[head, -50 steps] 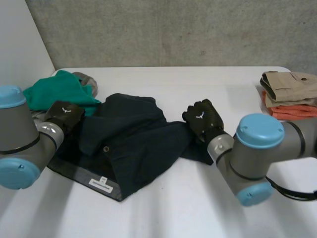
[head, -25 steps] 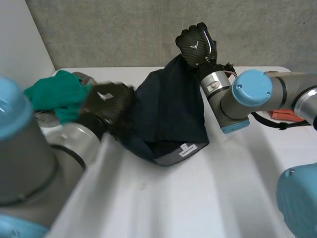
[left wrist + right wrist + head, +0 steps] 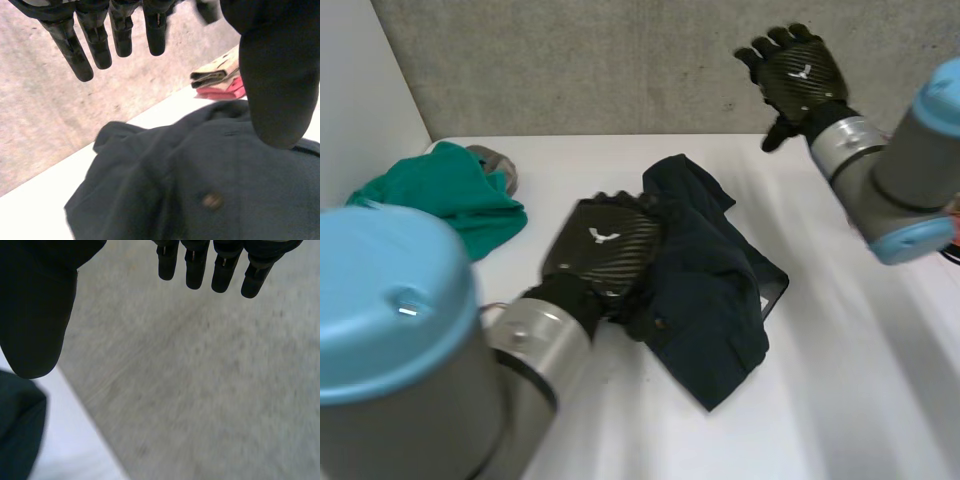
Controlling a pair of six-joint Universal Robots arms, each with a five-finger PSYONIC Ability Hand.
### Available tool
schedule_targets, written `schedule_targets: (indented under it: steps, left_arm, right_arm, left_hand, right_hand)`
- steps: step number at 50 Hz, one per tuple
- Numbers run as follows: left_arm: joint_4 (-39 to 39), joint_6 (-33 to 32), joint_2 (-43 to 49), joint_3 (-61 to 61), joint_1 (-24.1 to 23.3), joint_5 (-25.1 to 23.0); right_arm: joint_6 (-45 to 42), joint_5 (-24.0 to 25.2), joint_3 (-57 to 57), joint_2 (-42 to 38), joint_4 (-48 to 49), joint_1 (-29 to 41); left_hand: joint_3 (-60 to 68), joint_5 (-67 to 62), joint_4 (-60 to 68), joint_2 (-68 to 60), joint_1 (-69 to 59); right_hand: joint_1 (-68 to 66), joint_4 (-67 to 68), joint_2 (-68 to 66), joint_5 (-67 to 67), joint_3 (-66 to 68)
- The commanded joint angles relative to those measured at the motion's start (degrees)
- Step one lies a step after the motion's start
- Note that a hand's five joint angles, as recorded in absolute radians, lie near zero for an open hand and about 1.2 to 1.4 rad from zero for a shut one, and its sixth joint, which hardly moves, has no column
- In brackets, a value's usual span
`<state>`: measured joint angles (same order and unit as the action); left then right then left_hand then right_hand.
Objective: Fold the laundry.
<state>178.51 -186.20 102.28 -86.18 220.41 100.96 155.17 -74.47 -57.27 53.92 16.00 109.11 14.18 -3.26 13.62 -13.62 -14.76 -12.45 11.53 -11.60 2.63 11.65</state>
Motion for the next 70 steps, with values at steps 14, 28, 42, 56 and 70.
schedule_targets:
  steps: [14, 28, 42, 56, 70]
  left_arm:
    - [1.4, -10.7, 2.3, -8.3, 25.1, -17.1]
    - [6.0, -11.2, 20.7, 2.3, 25.5, -21.5]
    - [9.5, -16.0, 16.7, 11.5, 24.0, -10.6]
    - [8.9, -15.6, -9.6, 12.4, 23.7, -8.8]
    - [4.0, -15.3, -6.7, 4.5, 21.2, -8.2]
  right_arm:
    - [19.0, -13.4, -30.9, 23.2, -26.4, 4.0]
    - [35.7, -13.2, -39.8, 17.8, -23.7, 5.1]
    - [27.7, -19.0, -30.9, 16.5, -16.2, 6.1]
    - [-15.8, -19.5, -13.9, 31.0, -19.5, 5.1]
    - [-10.1, -20.5, -13.0, 22.9, -25.9, 5.9]
  left_hand:
    - [-1.4, 0.5, -0.9, 0.9, 2.0]
    - [13.5, -14.4, 14.0, -14.0, -12.9]
    - [65.8, -66.7, 66.4, -66.4, -65.2]
    - [65.8, -66.7, 66.4, -66.4, -65.2]
    - [65.8, -66.7, 66.4, -66.4, -65.2]
  right_hand:
    - [2.5, -1.5, 1.6, -2.6, -1.6]
    - [-8.9, 9.8, -9.7, 8.7, 9.7]
    - [-67.5, 68.5, -68.4, 67.4, 68.4]
    - [-67.5, 68.5, -68.4, 67.4, 68.4]
    - [-23.5, 24.4, -24.3, 23.3, 24.3]
